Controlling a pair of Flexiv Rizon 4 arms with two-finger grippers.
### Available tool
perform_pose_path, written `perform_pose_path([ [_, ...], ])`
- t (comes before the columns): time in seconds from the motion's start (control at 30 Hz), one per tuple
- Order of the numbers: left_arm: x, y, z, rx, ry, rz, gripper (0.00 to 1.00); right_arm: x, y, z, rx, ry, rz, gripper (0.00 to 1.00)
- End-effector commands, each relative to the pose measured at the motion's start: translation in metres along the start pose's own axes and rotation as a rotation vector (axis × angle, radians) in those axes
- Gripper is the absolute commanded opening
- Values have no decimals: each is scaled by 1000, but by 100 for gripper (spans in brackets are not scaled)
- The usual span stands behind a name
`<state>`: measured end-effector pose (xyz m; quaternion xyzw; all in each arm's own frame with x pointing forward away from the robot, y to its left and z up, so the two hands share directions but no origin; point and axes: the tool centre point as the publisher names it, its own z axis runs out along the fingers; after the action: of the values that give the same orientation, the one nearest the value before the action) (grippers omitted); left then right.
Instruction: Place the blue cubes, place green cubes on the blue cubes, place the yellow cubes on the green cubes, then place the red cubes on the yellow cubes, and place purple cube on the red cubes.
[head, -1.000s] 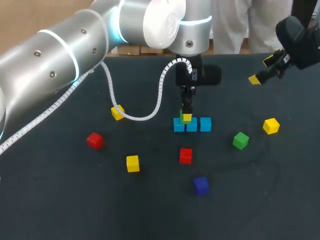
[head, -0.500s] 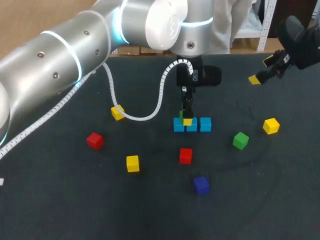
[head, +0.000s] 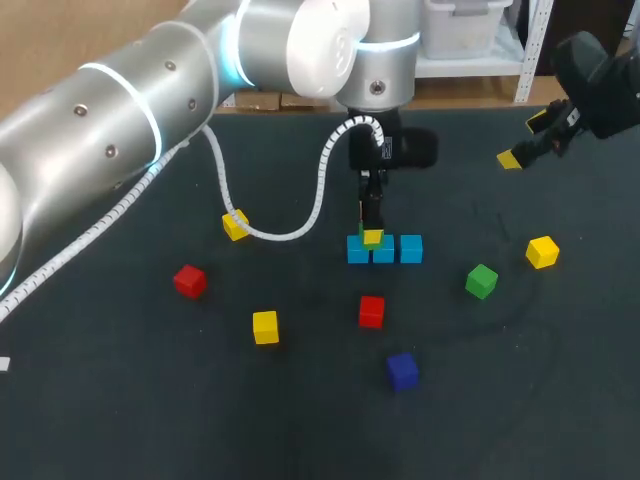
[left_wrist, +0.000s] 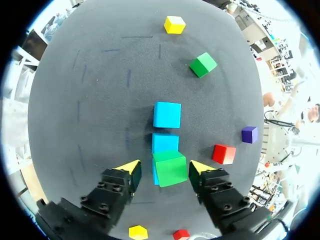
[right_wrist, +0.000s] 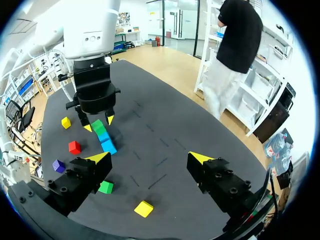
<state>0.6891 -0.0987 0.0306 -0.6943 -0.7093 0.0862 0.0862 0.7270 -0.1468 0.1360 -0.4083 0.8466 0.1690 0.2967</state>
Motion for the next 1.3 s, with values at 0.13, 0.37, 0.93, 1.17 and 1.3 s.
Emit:
perform_pose_path([
  [0.13,1,2,1,8,3,-9,47,0,-1,1,-4,-2,-1,100],
  [0.37,3,1,2,-4,3,-9,26,0,-1,1,-4,-2,-1,100],
  [0.93,12,-6,1,-22,0,-9,24,0,-1,1,-4,-2,-1,100],
  [1.17,13,-11,2,-32,3,-2,27,0,-1,1,-4,-2,-1,100],
  [1.3,13,-12,1,-25,-1,5,28,0,-1,1,-4,-2,-1,100],
])
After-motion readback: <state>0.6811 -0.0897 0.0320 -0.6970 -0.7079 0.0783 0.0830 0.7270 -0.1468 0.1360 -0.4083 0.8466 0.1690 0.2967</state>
